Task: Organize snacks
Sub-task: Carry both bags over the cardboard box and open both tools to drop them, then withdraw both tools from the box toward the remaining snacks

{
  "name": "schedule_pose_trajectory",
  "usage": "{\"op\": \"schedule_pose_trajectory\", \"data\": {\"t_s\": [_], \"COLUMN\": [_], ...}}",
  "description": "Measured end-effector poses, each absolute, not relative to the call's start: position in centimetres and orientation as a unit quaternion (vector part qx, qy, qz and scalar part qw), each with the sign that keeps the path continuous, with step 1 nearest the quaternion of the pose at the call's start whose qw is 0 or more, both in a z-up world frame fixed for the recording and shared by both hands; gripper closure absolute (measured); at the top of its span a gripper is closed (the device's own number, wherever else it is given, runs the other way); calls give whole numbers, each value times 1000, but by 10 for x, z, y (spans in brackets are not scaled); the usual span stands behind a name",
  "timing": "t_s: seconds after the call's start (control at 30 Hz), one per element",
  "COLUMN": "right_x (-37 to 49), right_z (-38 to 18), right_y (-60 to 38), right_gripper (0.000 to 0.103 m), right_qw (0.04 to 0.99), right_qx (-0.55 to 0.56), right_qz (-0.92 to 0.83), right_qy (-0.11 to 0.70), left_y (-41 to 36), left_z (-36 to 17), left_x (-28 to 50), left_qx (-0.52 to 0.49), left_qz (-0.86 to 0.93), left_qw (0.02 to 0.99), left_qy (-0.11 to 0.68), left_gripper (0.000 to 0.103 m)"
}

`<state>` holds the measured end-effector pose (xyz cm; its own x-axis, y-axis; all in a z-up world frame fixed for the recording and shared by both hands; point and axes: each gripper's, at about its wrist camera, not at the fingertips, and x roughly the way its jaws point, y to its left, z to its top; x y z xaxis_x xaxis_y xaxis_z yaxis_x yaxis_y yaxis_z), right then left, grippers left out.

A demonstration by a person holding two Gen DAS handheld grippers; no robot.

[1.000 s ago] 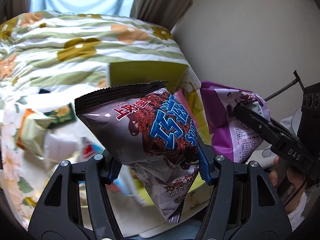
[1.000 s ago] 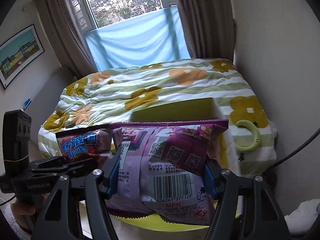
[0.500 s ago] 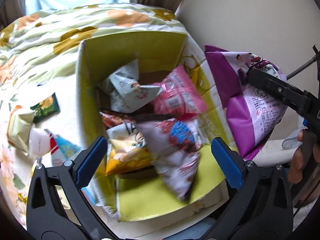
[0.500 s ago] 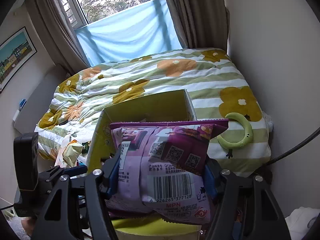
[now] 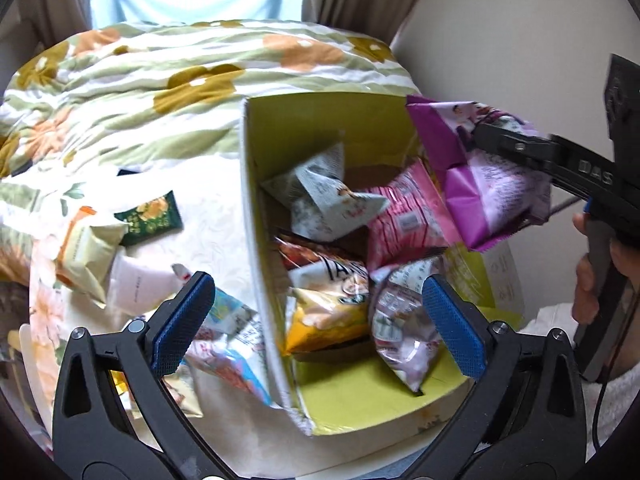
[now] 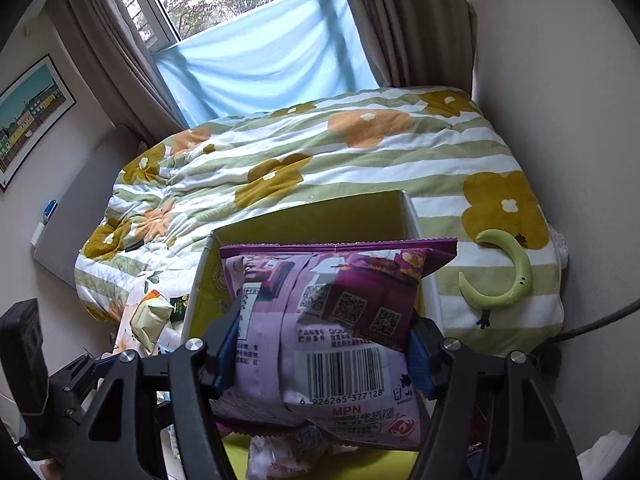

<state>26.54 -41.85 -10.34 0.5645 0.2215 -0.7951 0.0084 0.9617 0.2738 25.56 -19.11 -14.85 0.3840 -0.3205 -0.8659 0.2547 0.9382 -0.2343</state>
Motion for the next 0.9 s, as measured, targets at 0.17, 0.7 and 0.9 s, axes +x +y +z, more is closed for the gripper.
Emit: {"op": "schedule_pose_trajectory", "data": {"t_s": [0.17,0.7,0.9], "right_x": [292,262,243], "right_z": [-121,-114,-89], "right_y": [-414,-404,-399], "right_gripper": [39,5,5], "right_qw": [869,887,892], "right_qx": [114,105,94], "right_qz": [63,94,103], "right_qy": [478,441,429], "left_y": [-182,-171,-164], "left_z": [-152,-138,-118], "left_x": [265,251,232], "left_qx": [-41,-43,-45], "left_qz": [-159,-140,-134], "left_qw": [831,847,861], "left_qy": [531,511,489], "left_gripper": [1,1,1]}}
